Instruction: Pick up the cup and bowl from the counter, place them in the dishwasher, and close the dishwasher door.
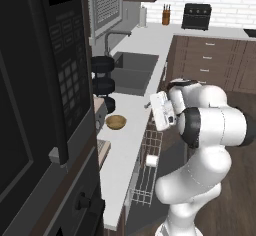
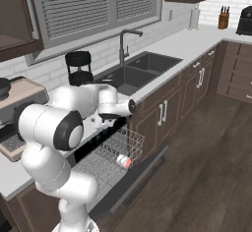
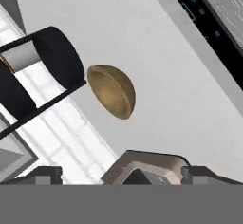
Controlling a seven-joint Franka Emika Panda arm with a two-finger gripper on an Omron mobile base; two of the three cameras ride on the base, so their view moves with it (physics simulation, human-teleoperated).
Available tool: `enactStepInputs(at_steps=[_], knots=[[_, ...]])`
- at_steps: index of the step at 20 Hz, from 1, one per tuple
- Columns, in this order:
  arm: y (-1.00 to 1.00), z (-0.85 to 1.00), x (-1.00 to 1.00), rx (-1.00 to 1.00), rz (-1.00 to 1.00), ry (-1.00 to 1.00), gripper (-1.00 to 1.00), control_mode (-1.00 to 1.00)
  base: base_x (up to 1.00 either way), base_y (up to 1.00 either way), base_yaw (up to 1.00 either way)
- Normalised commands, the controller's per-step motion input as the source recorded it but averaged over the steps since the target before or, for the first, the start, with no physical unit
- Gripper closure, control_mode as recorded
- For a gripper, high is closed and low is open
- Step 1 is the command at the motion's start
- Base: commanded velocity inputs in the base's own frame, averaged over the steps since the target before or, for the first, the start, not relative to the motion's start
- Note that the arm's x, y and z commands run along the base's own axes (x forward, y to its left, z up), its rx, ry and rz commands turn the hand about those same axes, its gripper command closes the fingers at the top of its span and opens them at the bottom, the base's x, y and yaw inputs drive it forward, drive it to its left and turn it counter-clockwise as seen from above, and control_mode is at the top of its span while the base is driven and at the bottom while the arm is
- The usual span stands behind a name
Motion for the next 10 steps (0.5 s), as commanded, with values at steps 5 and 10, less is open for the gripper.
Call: enactStepInputs(at_steps=[5, 10], knots=[[0.49, -0.05, 0.38, -0.57, 0.17, -0.11, -1.0, -1.0, 0.0, 0.0, 0.0], [0.25, -0.31, 0.4, -0.43, 0.03, -0.04, -1.0, -1.0, 0.0, 0.0, 0.0]])
